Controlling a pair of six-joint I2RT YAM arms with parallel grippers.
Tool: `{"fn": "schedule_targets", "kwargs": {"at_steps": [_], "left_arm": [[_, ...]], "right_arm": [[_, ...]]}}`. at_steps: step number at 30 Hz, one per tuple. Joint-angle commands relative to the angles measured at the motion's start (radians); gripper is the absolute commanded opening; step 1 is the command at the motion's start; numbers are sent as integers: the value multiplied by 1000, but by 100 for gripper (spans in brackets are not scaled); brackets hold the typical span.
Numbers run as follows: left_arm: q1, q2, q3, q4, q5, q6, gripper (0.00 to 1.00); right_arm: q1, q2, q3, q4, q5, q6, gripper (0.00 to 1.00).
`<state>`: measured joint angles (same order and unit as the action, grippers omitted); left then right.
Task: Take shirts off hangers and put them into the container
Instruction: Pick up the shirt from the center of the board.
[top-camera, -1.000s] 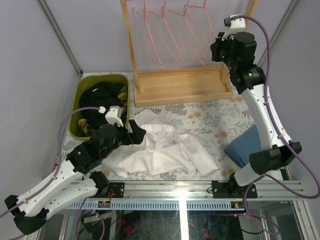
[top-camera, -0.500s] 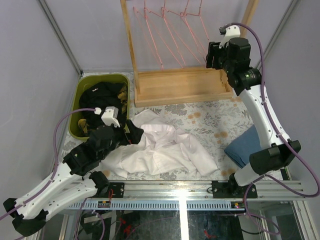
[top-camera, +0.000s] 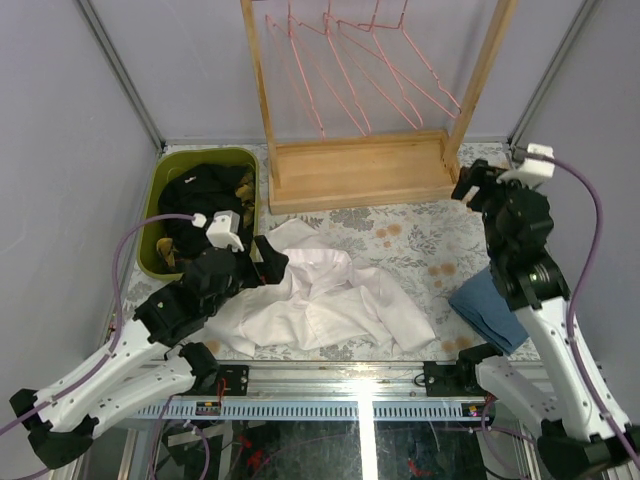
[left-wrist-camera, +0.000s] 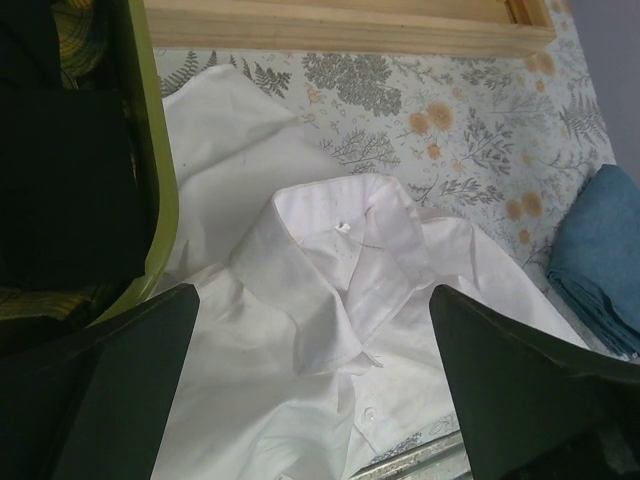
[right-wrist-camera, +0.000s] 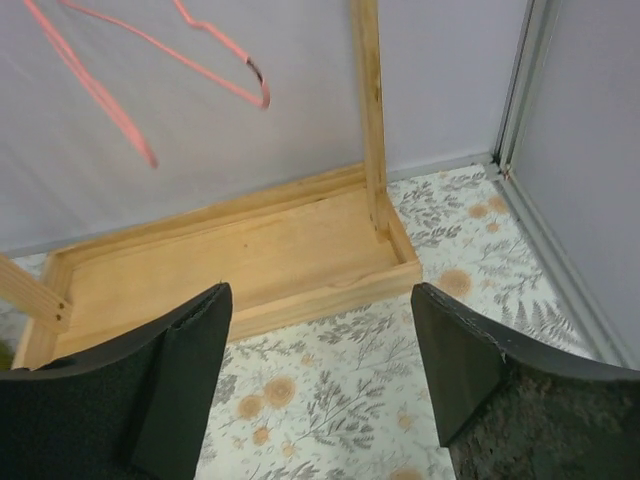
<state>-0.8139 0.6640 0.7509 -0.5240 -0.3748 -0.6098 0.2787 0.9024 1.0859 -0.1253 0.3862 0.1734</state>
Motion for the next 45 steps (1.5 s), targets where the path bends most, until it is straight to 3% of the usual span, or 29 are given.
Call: {"fn": "schedule_targets", "kwargs": {"at_steps": [1,8,14,17,23,27,33,40,45], "left_arm": [[-4,48,6,68,3,7,100],[-4,182,42,63,88,29,100],[-5,316,45,100,221,12,100],[-5,376,38,135,287,-2,100],[-5,428,-10,221,357,-27,100],[-4,472,-30,242,394,-38,100],[-4,515,-63,264,422,-37,100],[-5,531,-95,303,432,-37,100],[-4,591,-108,385,496,-27,100]], "right_arm": [[1,-107,-141,79,-13,185,79],[1,-111,-346,-11,-396,415,77],[1,43,-522,186,-881,618,76],[21,162,-532,258,-1009,664,75],[148,380,-437,219,-1029,560,76],[207,509,-369,208,-984,582,73],[253,664,-356,379,-1033,697,48],[259,656,-416,563,-1029,804,22],[269,661,-395,597,-1123,805,13]]}}
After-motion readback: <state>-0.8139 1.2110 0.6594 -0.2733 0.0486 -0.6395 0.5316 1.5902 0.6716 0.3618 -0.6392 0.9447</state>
